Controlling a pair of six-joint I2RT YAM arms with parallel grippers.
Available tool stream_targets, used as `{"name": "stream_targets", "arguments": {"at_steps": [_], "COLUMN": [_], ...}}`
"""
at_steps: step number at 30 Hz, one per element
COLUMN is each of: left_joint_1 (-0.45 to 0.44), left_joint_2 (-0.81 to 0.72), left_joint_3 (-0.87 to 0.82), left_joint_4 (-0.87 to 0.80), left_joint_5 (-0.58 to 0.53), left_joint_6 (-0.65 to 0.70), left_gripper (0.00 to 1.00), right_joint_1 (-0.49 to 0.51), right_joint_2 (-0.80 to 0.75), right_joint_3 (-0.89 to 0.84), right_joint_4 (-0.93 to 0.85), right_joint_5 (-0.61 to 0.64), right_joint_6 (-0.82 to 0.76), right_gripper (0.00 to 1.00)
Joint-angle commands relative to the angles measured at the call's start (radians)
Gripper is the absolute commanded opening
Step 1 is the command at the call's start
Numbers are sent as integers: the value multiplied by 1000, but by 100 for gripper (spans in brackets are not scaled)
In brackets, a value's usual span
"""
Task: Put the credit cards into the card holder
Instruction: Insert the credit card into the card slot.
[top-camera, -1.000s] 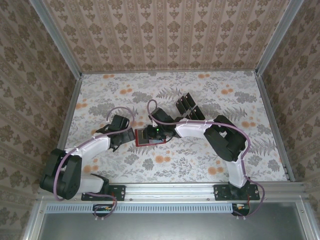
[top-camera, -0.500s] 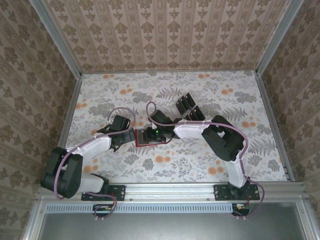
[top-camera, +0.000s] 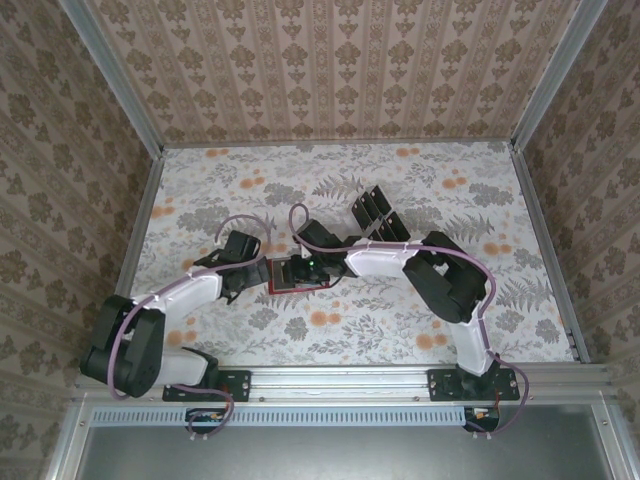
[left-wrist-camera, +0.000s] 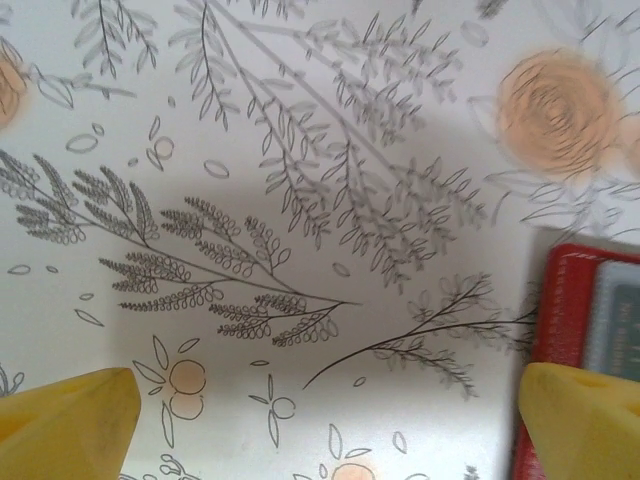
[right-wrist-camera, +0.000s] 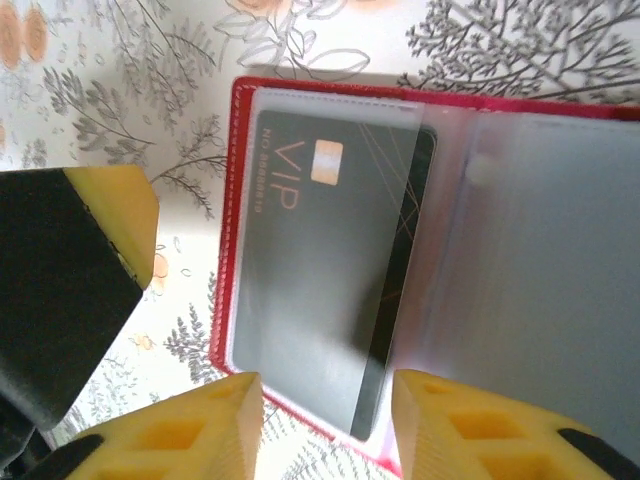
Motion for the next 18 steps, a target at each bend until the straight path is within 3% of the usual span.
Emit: {"name": "stream_targets", "arguments": {"at_steps": [1, 10, 18], "left_joint_1": [-7, -52, -78], "left_joint_2": [-82, -149, -135], "left_joint_3": [-16, -35, -30], "left_joint_4": [-24, -44, -27], "left_joint_5": [20, 31, 31], "left_joint_6": [24, -9, -19], "left_gripper": [100, 100, 100], "right_joint_1": [-14, -20, -27], "right_joint_2": [-96, 35, 76], "right_joint_3": [39, 228, 237], "right_joint_4": [-116, -323, -364], "right_joint_5": [76, 164, 301], "right_joint_6": [-102, -279, -336], "right_gripper": [46, 50, 50]}}
